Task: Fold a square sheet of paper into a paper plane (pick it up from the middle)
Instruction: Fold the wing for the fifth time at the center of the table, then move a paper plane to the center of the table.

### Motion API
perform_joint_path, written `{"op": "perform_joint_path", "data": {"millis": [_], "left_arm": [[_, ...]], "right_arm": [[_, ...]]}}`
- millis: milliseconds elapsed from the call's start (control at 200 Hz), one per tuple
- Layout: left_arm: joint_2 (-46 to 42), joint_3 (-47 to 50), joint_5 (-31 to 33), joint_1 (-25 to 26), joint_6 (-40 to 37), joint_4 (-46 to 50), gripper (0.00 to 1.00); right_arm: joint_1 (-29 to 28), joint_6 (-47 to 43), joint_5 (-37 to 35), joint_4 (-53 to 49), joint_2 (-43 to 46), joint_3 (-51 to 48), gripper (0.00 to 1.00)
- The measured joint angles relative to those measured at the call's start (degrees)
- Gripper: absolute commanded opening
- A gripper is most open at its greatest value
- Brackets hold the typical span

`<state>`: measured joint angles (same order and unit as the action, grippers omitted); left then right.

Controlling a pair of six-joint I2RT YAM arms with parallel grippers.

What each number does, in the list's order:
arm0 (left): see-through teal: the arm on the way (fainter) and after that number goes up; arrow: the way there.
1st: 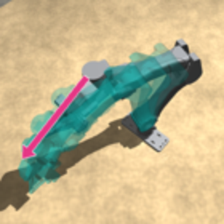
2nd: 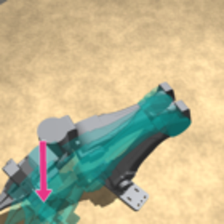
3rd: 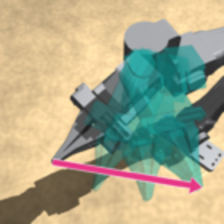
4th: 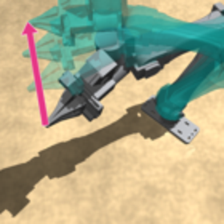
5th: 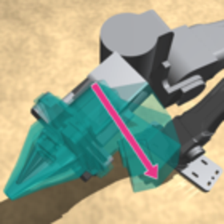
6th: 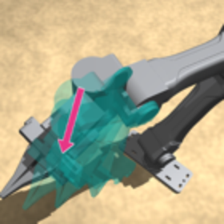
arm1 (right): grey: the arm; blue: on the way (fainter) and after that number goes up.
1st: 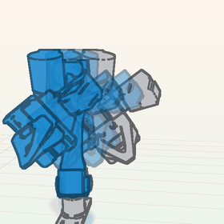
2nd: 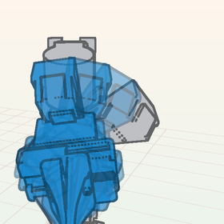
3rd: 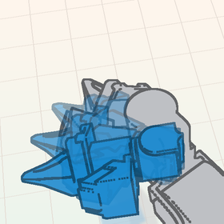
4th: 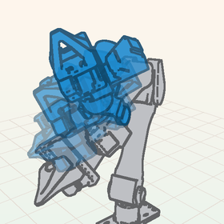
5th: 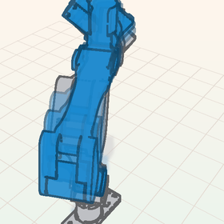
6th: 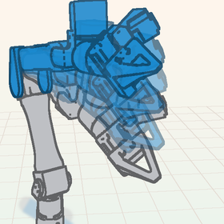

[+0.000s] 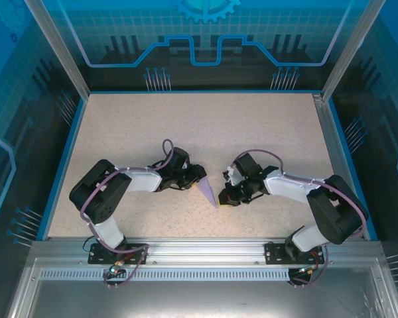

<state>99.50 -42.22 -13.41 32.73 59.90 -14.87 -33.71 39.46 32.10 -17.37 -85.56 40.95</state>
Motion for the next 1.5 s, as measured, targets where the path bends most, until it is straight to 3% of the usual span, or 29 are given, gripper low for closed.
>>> {"op": "perform_joint_path", "data": {"millis": [575, 765, 1080, 1496], "left_arm": [[0.00, -0.09, -0.13, 0.00, -0.04, 0.17, 0.48], [0.04, -0.09, -1.95, -1.03, -1.27, 0.04, 0.49], [0.11, -0.31, -4.50, -8.11, -6.56, 0.68, 0.49], [0.50, -2.78, -4.63, -13.16, -10.64, 5.05, 0.51]], "right_arm": [[-0.90, 8.63, 1.33, 11.56, -17.90, 6.67, 0.02], [-0.76, 6.69, 1.62, 12.74, -17.92, 5.66, 0.00], [0.00, 4.46, 3.74, 14.27, -18.29, 4.81, 0.00], [0.00, 3.82, 3.96, 13.57, -18.29, 5.25, 0.00]]}}
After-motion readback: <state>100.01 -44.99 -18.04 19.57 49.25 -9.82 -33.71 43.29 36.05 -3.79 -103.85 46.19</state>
